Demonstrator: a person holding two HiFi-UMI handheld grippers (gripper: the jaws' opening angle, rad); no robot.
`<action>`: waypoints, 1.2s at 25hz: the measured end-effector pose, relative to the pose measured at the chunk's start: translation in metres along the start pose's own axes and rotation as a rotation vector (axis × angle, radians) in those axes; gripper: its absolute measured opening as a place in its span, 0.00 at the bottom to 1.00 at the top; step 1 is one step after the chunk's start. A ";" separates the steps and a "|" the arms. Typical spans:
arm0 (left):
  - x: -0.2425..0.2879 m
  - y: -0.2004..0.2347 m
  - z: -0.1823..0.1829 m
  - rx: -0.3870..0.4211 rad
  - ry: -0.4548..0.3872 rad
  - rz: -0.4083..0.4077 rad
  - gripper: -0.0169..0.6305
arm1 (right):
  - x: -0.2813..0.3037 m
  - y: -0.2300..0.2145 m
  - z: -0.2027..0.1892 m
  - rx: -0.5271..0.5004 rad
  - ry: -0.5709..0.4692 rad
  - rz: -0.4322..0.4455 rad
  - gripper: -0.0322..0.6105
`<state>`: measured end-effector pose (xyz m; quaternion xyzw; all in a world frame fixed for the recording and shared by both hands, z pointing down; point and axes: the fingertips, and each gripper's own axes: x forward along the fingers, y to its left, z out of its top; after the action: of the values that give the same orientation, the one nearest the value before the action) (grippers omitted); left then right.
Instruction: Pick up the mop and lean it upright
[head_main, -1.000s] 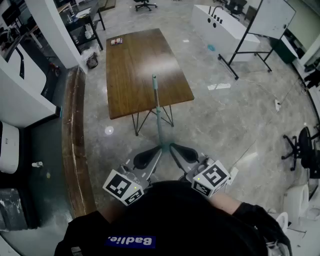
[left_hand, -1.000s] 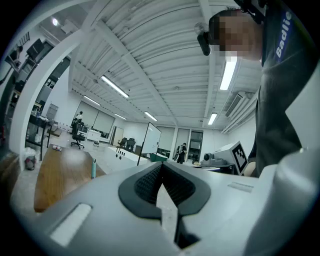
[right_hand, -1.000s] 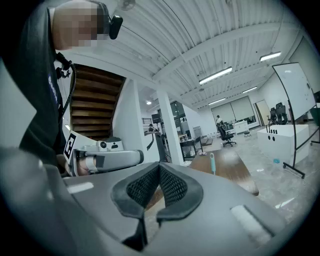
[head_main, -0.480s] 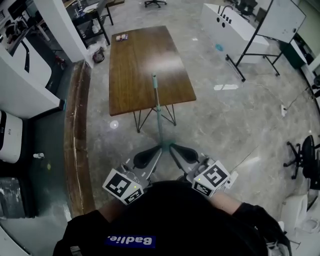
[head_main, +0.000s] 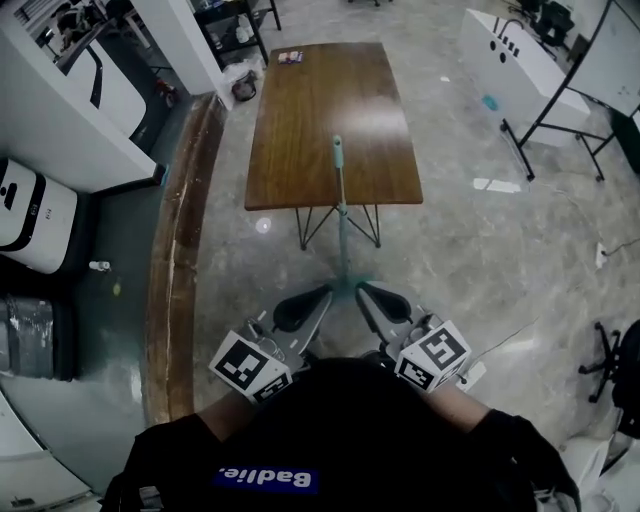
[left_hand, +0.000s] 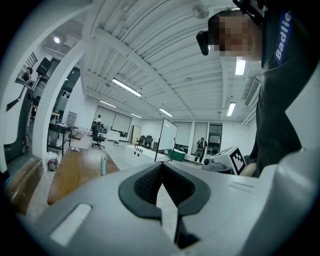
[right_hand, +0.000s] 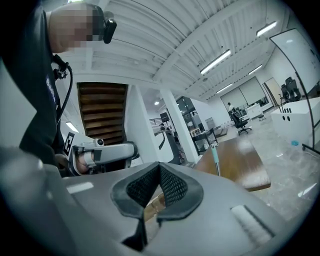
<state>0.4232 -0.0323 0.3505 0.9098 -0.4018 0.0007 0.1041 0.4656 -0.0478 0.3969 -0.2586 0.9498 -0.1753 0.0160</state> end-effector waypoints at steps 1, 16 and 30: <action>0.000 0.001 0.001 0.003 0.003 0.005 0.06 | 0.000 -0.002 -0.001 0.007 0.006 -0.001 0.06; 0.015 0.106 0.025 -0.047 -0.067 -0.150 0.06 | 0.081 -0.049 -0.001 -0.016 0.099 -0.235 0.06; 0.006 0.206 0.034 -0.070 -0.081 -0.183 0.06 | 0.170 -0.131 -0.023 -0.067 0.194 -0.403 0.25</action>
<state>0.2737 -0.1777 0.3570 0.9378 -0.3205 -0.0598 0.1193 0.3786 -0.2301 0.4731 -0.4253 0.8814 -0.1672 -0.1195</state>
